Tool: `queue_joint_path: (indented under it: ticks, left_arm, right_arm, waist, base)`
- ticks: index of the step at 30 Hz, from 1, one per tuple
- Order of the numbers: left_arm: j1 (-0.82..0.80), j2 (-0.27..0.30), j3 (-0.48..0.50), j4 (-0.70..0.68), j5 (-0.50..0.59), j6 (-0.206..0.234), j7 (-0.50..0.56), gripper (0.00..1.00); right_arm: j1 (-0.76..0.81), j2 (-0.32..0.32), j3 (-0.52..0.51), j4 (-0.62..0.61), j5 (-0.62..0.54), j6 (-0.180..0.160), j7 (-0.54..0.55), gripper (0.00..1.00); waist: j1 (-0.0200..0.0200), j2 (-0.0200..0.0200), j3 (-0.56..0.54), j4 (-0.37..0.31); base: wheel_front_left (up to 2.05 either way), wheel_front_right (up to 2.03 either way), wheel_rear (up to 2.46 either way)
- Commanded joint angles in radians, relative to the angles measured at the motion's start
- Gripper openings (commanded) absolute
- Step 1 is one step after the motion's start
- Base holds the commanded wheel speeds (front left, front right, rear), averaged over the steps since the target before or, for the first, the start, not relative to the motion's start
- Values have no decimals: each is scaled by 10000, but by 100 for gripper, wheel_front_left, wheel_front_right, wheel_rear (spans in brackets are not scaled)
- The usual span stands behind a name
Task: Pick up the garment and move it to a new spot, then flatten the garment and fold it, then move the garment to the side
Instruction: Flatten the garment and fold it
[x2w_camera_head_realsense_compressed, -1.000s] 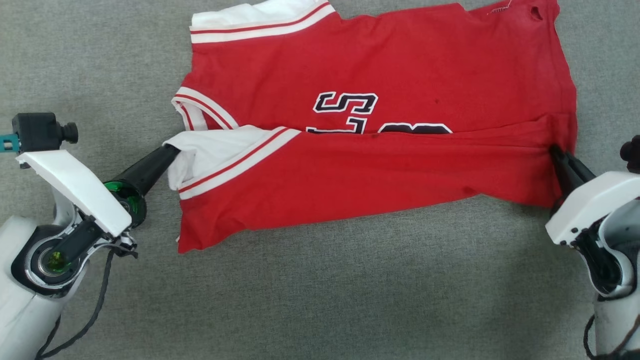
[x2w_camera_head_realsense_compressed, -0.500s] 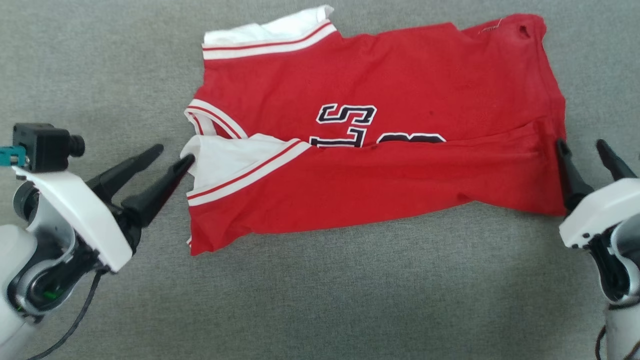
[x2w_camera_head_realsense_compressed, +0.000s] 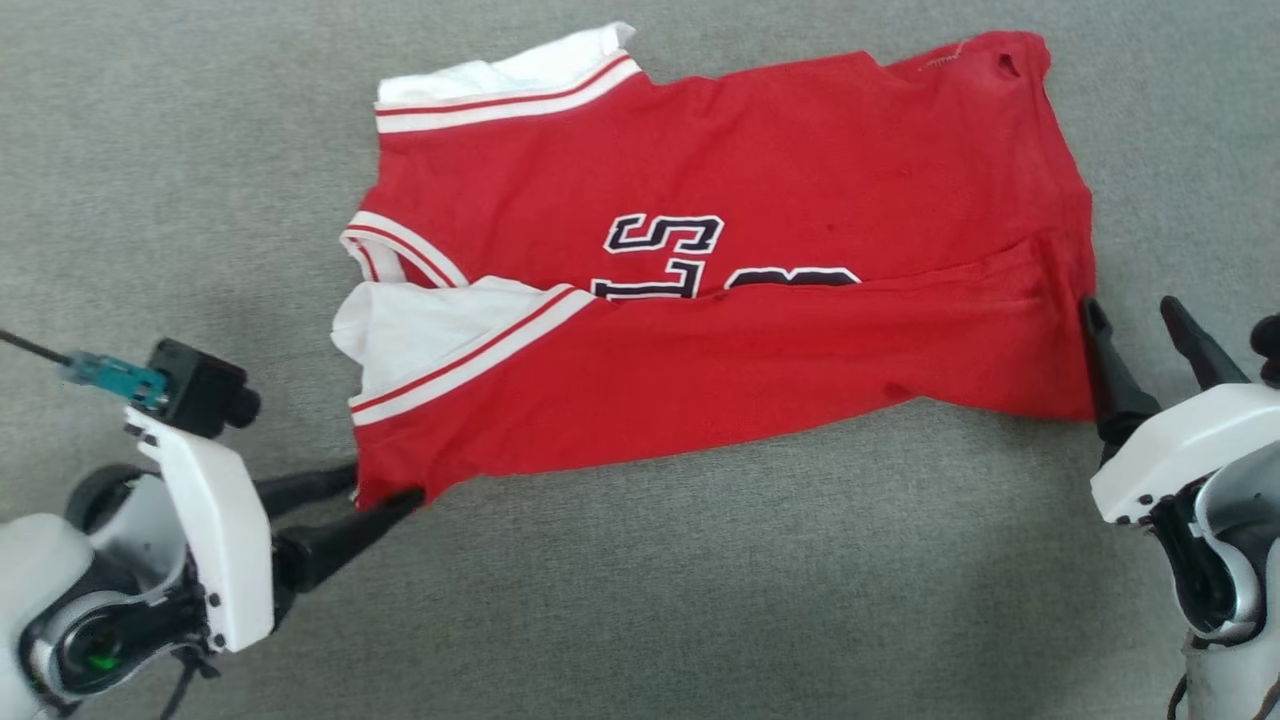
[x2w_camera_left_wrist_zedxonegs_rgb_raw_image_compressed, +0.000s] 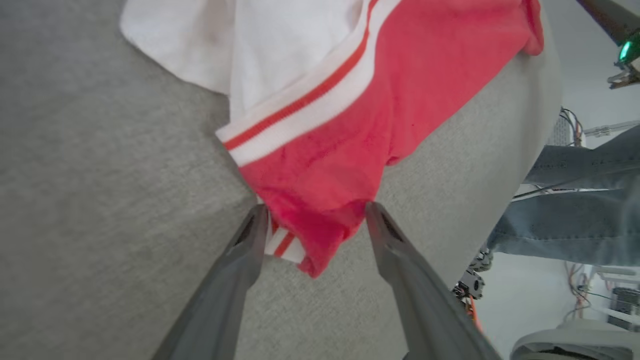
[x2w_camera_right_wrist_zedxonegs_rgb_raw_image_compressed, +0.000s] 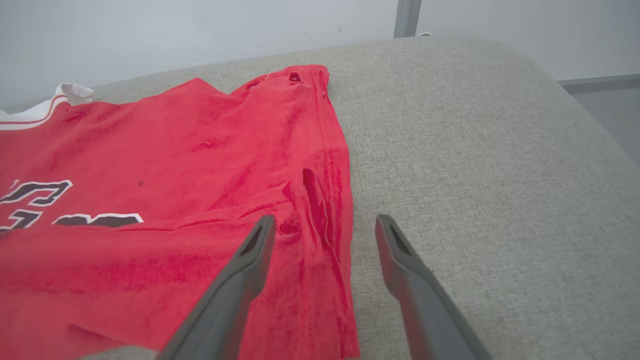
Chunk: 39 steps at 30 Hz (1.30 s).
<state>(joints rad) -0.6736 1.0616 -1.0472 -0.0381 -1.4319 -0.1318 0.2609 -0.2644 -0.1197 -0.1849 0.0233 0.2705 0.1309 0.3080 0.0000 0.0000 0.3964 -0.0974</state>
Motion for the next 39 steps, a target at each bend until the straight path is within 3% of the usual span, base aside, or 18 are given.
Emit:
queue_joint_path:
  ticks: [1,7,8,9,10,11,14,21,26,27,28,29,34,39]
  left_arm:
    - [-225,-240,-137,320,-464,23,343,100]
    - [-317,-749,-500,1282,-927,39,914,100]
    - [-349,-872,-524,1383,-1008,46,945,96]
    - [-365,-957,-530,1450,-1042,52,963,54]
    - [-376,-1016,-543,1505,-1078,60,981,32]
    - [-370,-1060,-553,1544,-1123,60,976,0]
    - [-368,-1130,-555,1515,-1191,29,909,0]
    - [-381,-1054,-410,1345,-1313,28,681,0]
    - [-400,-1172,-346,1233,-1195,26,430,0]
    - [-410,-1219,-344,1206,-1158,26,341,0]
    - [-411,-1279,-353,1171,-1128,26,281,0]
    - [-409,-1326,-368,1133,-1091,25,202,0]
    - [-336,-1357,-439,907,-879,25,-273,0]
    - [40,-957,-571,260,-764,25,-970,0]
  right_arm:
    - [-5,17,67,-20,35,-4,-59,100]
    - [-226,85,203,68,45,-4,-141,100]
    - [-247,81,236,83,38,-4,-149,100]
    - [-258,65,266,93,22,-4,-134,100]
    - [-254,29,305,104,1,-4,-81,100]
    - [-238,-29,360,113,-3,-4,-11,100]
    - [-135,-268,595,149,114,-4,439,100]
    - [-96,-1143,1161,46,141,-4,2614,100]
    - [-445,-1225,1272,529,210,-4,3786,100]
    - [-507,-1204,1248,662,209,-4,3868,74]
    - [-537,-1184,1204,784,206,-4,3920,33]
    - [-570,-1104,1123,879,255,-4,3937,0]
    - [-461,-1141,804,977,229,-5,3783,0]
    - [-85,-1458,627,577,330,-5,3869,0]
  waist:
    - [0,0,148,-166]
    - [0,0,328,-439]
    - [0,0,345,-472]
    - [0,0,357,-492]
    - [0,0,361,-507]
    - [0,0,362,-515]
    - [0,0,341,-499]
    - [0,0,227,-252]
    - [0,0,225,-40]
    - [0,0,220,14]
    - [0,0,213,80]
    - [0,0,201,141]
    - [0,0,94,368]
    - [0,0,-64,475]
  base:
    - [0,0,0]
    - [0,0,0]
    - [0,0,0]
    - [0,0,0]
    - [0,0,0]
    - [0,0,0]
    - [0,0,0]
    - [0,0,0]
    - [0,0,0]
    - [0,0,0]
    - [0,0,0]
    - [0,0,0]
    - [0,0,0]
    - [0,0,0]
